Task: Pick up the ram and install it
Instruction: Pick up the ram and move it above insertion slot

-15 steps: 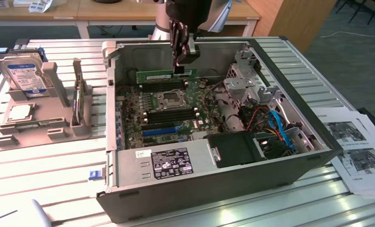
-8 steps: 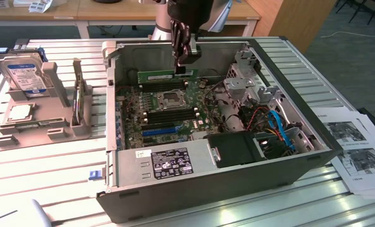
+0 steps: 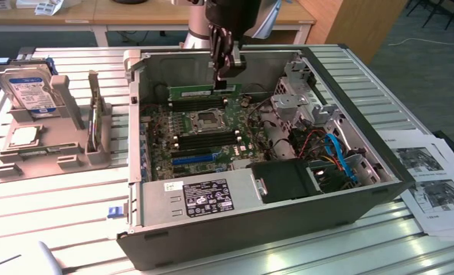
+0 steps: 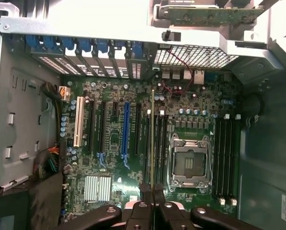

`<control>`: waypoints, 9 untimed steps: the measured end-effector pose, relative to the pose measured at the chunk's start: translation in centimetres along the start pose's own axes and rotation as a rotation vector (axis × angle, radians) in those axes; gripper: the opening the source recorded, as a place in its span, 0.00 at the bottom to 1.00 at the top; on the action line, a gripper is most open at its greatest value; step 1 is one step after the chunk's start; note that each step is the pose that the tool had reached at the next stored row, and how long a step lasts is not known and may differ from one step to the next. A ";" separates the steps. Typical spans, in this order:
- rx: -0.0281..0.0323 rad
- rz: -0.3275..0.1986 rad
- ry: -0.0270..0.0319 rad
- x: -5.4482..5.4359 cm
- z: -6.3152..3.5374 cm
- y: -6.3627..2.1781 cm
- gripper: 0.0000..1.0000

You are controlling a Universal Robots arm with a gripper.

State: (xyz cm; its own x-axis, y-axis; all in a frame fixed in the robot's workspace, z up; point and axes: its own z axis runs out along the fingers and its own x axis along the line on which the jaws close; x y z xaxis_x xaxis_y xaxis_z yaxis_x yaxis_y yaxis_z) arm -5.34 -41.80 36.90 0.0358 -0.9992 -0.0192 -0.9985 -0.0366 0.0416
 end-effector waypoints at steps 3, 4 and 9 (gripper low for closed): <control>0.0000 0.000 0.0000 -0.1 0.06 -0.22 0.12; 0.0000 0.000 0.0000 -0.1 0.08 -0.29 0.12; 0.0000 0.000 0.0000 -0.2 0.11 -0.43 0.12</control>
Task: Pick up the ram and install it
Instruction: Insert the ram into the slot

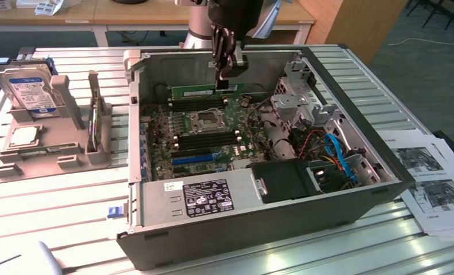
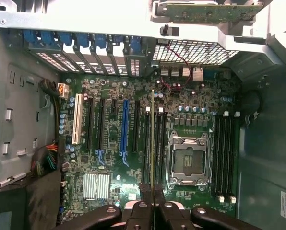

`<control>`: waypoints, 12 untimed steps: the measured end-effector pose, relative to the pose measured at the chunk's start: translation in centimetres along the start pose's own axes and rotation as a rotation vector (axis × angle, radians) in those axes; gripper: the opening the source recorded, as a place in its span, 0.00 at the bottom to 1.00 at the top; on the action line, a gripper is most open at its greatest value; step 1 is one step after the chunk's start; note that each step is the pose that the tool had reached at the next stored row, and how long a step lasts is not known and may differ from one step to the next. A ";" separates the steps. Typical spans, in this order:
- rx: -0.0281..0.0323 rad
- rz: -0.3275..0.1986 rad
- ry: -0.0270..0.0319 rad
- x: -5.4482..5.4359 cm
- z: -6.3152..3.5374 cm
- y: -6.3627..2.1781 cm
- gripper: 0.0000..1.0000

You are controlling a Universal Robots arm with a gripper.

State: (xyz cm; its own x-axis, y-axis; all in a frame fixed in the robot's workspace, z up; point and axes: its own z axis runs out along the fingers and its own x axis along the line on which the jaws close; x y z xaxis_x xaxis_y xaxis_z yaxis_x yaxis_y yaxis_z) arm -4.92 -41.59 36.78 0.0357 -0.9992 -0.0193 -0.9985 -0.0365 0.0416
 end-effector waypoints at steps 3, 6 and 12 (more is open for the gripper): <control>0.0000 0.000 0.0000 0.0 0.00 -0.01 0.12; 0.0000 0.000 0.0000 0.0 0.00 -0.01 0.12; 0.0000 0.000 0.0000 0.0 0.25 -0.02 0.12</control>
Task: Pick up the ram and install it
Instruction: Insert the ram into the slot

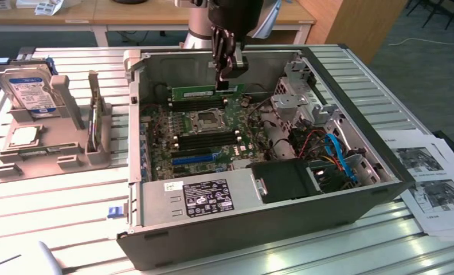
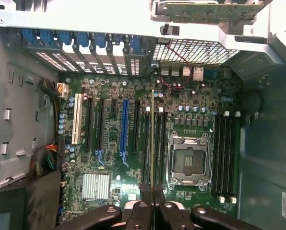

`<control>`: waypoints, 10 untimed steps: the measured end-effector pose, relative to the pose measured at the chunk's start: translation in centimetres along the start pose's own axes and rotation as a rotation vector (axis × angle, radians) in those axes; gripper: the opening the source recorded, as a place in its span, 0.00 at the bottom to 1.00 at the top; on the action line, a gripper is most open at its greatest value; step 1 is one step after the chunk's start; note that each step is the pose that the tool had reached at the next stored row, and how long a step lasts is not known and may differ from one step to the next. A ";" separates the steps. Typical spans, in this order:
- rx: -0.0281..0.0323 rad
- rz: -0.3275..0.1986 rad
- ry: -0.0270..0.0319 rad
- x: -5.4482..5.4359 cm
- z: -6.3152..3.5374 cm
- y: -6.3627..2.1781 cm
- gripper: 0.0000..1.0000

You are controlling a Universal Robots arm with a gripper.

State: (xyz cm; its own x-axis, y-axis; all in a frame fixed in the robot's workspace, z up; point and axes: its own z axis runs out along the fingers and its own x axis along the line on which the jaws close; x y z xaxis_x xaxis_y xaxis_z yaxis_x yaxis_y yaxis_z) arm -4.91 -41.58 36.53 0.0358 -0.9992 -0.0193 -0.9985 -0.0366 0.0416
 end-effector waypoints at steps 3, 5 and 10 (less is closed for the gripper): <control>0.0000 0.000 0.0000 0.0 0.32 -0.01 0.12; 0.0000 0.000 0.0001 0.0 0.61 -0.02 0.12; 0.0000 0.000 0.0001 0.0 1.13 -0.05 0.12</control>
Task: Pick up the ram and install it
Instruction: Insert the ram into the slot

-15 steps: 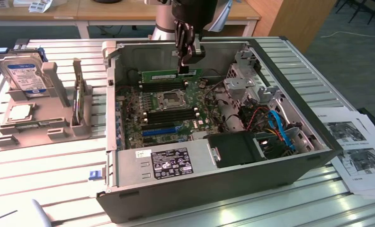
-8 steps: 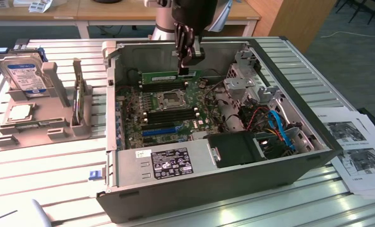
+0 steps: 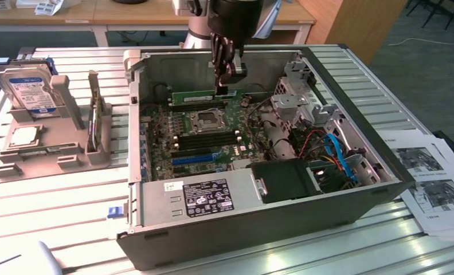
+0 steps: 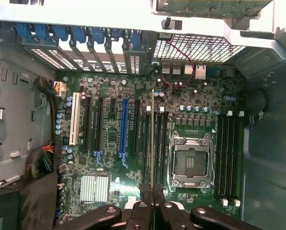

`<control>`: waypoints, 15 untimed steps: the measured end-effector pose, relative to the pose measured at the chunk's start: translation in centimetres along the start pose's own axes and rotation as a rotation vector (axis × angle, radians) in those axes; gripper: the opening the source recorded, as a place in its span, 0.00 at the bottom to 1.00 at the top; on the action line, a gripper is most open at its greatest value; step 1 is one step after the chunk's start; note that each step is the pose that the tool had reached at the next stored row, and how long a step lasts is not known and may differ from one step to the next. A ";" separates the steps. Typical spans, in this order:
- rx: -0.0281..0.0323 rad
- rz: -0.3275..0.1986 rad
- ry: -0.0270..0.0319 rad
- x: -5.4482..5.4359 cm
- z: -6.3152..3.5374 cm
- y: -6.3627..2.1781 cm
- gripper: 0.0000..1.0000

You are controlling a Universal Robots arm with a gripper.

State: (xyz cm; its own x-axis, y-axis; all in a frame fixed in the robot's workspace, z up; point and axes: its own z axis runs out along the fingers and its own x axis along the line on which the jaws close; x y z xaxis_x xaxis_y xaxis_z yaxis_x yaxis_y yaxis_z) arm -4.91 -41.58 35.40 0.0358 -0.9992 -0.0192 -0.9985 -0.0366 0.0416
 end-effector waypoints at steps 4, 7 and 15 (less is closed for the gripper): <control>0.0001 0.000 0.0000 0.0 0.28 -0.01 0.12; 0.0000 0.000 0.0000 0.0 0.47 -0.02 0.12; 0.0001 0.000 -0.0001 0.0 1.13 -0.05 0.12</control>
State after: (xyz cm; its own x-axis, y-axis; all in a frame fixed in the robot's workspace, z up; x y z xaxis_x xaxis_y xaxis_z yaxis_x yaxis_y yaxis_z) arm -4.91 -41.58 34.27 0.0358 -0.9992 -0.0193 -0.9985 -0.0366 0.0416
